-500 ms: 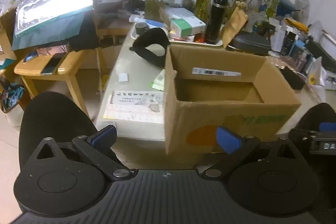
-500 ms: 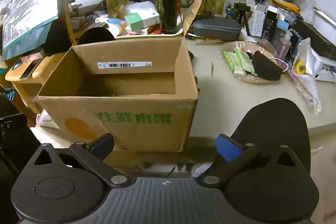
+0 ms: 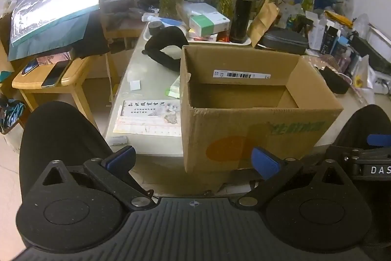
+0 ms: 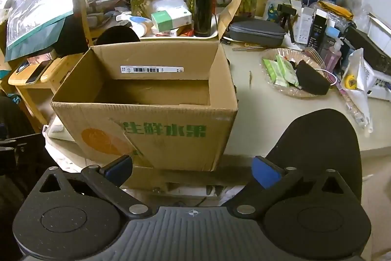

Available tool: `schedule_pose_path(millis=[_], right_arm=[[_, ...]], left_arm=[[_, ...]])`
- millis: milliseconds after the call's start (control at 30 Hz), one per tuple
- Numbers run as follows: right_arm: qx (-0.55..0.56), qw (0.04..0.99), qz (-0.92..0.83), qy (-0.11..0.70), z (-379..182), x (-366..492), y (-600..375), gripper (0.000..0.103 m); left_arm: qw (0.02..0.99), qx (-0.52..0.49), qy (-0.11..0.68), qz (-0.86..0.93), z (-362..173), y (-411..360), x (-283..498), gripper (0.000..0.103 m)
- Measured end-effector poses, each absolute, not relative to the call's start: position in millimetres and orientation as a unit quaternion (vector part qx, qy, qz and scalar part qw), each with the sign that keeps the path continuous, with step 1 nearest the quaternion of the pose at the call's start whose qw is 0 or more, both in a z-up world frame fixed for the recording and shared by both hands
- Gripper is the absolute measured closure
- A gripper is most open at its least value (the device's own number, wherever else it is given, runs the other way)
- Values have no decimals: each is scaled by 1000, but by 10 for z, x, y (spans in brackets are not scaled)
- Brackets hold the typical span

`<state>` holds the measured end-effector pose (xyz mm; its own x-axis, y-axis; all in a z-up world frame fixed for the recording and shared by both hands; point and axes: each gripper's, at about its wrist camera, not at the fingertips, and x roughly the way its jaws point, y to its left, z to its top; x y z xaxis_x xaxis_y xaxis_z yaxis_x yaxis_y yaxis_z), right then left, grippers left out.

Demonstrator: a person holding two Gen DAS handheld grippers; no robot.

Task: Organize soft objects
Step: 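Move both grippers from the cardboard box toward the soft items on the desk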

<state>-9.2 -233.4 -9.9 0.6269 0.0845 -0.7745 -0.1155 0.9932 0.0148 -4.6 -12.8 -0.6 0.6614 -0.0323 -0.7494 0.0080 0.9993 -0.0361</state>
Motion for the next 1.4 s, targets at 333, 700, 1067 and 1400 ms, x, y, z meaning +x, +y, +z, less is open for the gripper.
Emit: schedule_pose_path(millis=[333,700,1067,1400], right_arm=[[-31,897,58,437,-162,-39,-2300,0],[-37,893,60,445,-221,45,-2265,0],[-51,888,49,454,-239,185,-2220,0],[-71,892,24,445,-139,246,-2258,0]], left_arm=[[909,-8,417,-20,-30,-188,24,0],[902,0,432,-16,-96,-207,116,0],[895,5,446,-14,-133,-223,218,0],[896,7,444,-18,-91,-242,290,0]])
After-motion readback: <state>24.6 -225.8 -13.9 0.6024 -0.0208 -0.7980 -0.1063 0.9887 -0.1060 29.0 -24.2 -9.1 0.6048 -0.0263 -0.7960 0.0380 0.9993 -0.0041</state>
